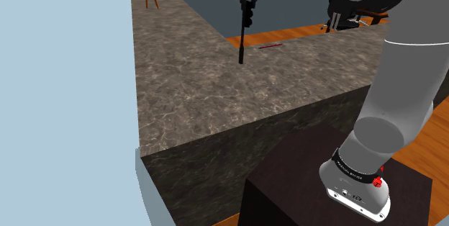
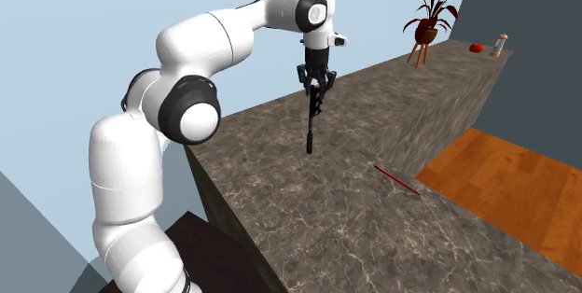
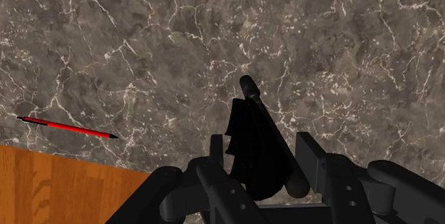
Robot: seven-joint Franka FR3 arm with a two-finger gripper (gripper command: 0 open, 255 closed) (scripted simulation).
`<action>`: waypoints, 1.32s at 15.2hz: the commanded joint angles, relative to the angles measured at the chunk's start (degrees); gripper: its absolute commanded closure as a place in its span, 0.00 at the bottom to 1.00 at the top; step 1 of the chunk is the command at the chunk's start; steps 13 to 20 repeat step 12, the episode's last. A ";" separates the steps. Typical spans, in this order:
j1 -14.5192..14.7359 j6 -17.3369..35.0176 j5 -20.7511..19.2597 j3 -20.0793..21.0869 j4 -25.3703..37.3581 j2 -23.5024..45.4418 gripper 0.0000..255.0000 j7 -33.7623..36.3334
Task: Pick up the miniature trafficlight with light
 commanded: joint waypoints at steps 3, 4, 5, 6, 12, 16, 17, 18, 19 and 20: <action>-0.12 -4.19 0.12 -0.02 6.08 1.91 1.00 -0.06; -0.17 -5.34 0.16 -0.02 7.88 2.56 1.00 -0.08; -0.22 -6.55 0.21 -0.03 9.81 3.28 1.00 -0.11; -0.28 -7.82 0.27 -0.03 11.87 4.07 1.00 -0.14; -0.68 -14.19 0.59 -0.04 22.96 8.79 1.00 -0.26; -0.68 -14.19 0.59 -0.04 22.96 8.79 1.00 -0.26; -0.68 -14.19 0.59 -0.04 22.96 8.79 1.00 -0.26; -0.68 -14.19 0.59 -0.04 22.96 8.79 1.00 -0.26; -0.68 -14.19 0.59 -0.04 22.96 8.79 1.00 -0.26; -0.68 -14.19 0.59 -0.04 22.96 8.79 1.00 -0.26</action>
